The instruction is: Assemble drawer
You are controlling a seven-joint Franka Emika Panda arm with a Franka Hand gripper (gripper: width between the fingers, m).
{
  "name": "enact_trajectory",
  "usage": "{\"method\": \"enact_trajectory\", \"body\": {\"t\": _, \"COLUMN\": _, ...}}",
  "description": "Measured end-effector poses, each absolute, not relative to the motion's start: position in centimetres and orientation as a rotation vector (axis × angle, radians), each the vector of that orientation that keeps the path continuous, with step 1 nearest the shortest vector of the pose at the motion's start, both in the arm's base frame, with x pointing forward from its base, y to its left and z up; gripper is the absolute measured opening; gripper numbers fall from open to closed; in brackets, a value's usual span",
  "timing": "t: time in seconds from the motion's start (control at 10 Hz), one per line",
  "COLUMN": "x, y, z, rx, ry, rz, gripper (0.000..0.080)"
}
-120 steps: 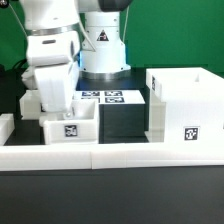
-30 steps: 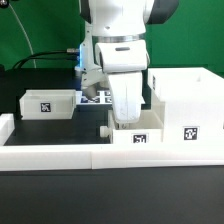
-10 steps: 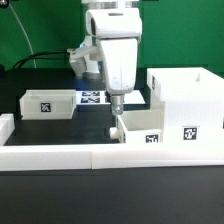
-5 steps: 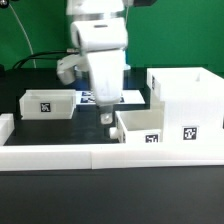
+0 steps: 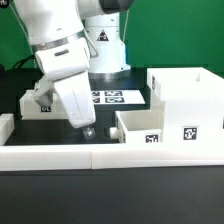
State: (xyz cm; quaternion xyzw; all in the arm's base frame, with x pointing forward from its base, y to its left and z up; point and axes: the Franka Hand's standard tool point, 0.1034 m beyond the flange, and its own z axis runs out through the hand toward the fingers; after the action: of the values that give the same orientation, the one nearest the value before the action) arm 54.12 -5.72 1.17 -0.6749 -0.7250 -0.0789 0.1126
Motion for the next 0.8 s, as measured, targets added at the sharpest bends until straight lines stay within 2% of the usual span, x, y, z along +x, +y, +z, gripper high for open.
{"method": "enact_trajectory", "body": {"t": 0.8, "x": 54.0, "y": 0.3, "z": 1.4, "rx": -2.047, "ry": -2.009, "rz": -0.205, "gripper": 0.0648}}
